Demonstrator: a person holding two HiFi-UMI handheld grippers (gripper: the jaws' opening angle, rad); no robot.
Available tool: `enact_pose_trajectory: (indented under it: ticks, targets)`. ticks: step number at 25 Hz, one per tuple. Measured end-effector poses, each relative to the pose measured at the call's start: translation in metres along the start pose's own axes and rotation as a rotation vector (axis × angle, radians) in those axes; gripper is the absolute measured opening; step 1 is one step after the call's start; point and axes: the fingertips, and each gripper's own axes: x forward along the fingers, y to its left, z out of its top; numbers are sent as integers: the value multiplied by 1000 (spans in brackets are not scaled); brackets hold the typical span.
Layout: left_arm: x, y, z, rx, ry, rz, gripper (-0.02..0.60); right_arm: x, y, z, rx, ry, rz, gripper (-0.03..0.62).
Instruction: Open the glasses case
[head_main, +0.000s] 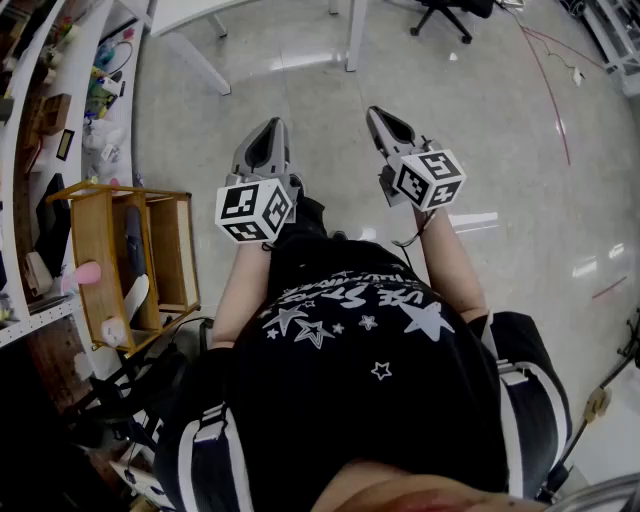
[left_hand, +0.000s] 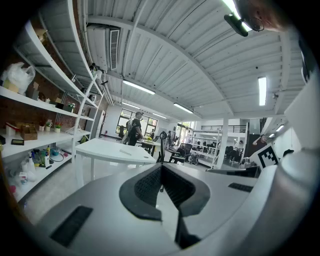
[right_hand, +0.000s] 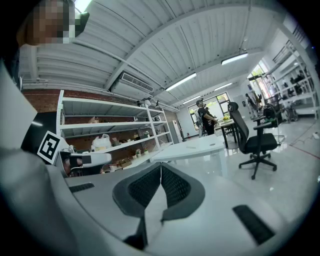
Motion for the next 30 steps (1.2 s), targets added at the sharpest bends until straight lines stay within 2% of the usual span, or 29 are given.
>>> enact_pose_trajectory:
  ticks: [9,17,23,30]
  targets:
    - [47,42,5,-23,0,-15,12,51,-12,3,-17,33,-16,9]
    - [110,97,20,-25,23,-29,12,130,-37,25,-13,44,-42,9]
    - [148,144,34,-41,42,-33,12,193,-35,43,-26,52,-35,9]
    - [186,188,47,-46,55,-70,12,245,-41,52,-19,57,-75,9]
